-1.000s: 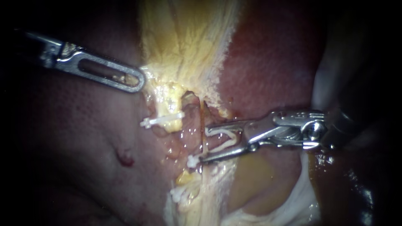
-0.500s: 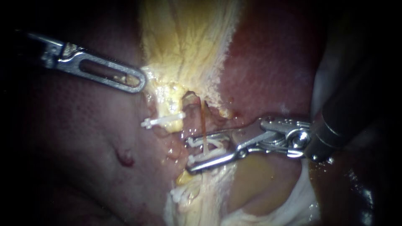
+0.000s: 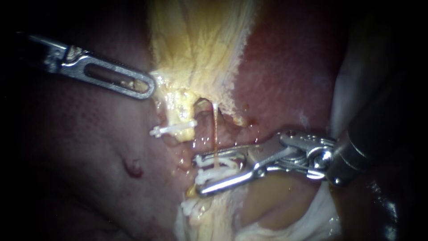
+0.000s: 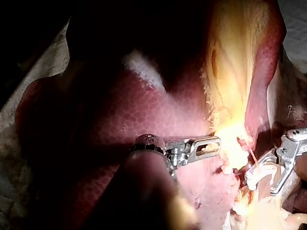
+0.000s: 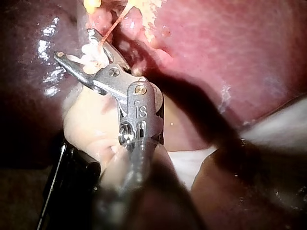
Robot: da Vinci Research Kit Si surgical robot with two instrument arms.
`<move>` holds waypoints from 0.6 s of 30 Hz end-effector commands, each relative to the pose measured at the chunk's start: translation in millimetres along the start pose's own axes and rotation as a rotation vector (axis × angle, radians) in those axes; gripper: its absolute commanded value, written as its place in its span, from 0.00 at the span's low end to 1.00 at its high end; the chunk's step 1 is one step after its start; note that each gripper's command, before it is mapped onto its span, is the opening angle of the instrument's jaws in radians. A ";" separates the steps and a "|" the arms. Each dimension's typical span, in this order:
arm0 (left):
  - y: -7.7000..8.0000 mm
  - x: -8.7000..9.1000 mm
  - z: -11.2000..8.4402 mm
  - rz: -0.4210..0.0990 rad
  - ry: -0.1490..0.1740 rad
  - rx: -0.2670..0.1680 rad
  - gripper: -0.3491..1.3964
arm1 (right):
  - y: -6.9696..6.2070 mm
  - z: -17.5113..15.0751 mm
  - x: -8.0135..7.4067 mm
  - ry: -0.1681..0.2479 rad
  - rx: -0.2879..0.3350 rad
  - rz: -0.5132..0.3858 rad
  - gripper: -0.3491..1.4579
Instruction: Clipping second clip right tube
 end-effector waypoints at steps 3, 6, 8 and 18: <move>0.0 0.0 0.0 0.000 0.000 0.000 0.00 | -0.5 0.2 0.2 0.002 0.004 0.000 0.45; 0.0 0.0 0.0 0.000 0.001 0.001 0.00 | -0.6 0.2 0.2 0.001 0.006 -0.001 0.45; 0.1 0.0 0.0 0.000 0.001 0.001 0.00 | -0.6 0.1 0.2 0.001 0.006 -0.001 0.44; 0.1 0.0 0.0 0.000 0.001 0.001 0.00 | -0.6 -0.8 -0.1 -0.003 0.017 0.016 0.30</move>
